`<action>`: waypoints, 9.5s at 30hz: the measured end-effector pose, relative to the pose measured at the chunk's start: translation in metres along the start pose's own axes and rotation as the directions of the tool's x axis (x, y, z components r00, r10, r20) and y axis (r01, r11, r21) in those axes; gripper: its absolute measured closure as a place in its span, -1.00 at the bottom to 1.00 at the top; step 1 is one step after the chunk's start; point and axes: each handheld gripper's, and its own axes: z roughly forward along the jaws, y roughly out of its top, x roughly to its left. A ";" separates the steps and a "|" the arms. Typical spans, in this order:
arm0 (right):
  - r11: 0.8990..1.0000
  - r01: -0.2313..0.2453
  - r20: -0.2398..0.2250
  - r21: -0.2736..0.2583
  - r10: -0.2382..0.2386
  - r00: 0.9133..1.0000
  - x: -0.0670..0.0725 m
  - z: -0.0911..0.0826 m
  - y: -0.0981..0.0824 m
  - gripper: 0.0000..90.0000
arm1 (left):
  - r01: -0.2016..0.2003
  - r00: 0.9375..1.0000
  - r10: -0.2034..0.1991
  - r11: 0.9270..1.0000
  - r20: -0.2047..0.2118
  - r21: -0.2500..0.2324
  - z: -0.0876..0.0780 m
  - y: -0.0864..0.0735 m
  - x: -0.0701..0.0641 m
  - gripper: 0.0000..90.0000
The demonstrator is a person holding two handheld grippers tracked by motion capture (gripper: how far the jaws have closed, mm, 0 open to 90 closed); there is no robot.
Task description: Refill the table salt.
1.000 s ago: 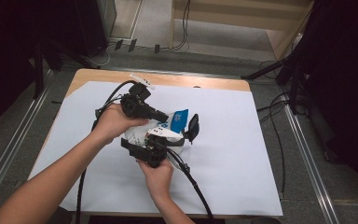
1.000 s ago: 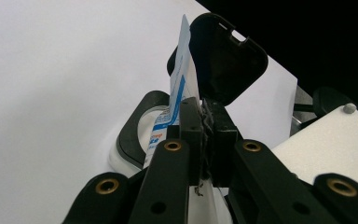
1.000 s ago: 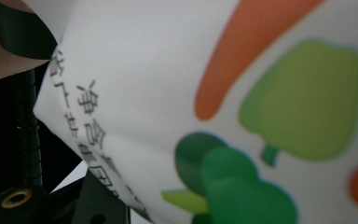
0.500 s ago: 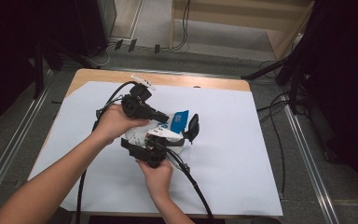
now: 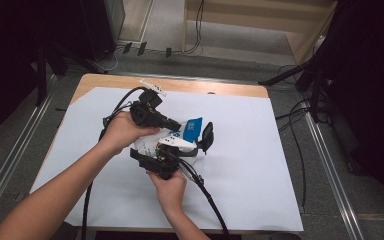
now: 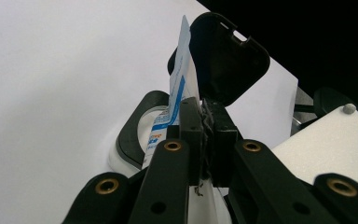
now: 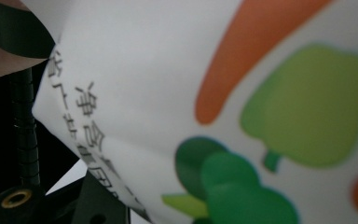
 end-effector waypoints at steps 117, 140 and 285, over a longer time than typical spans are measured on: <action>1.000 0.018 -0.001 -0.008 -0.018 1.000 0.003 -0.002 0.002 0.15 | 0.018 1.000 -0.018 1.000 -0.004 -0.007 -0.004 0.002 -0.004 0.95; 1.000 0.012 0.001 -0.010 -0.012 1.000 0.004 -0.002 0.002 0.19 | 0.018 1.000 -0.018 1.000 0.003 -0.008 -0.004 0.003 -0.005 0.95; 0.970 0.201 0.111 0.136 -0.217 0.970 -0.013 -0.026 -0.004 0.23 | -0.048 0.999 0.048 0.990 -0.002 -0.132 -0.081 -0.036 -0.003 1.00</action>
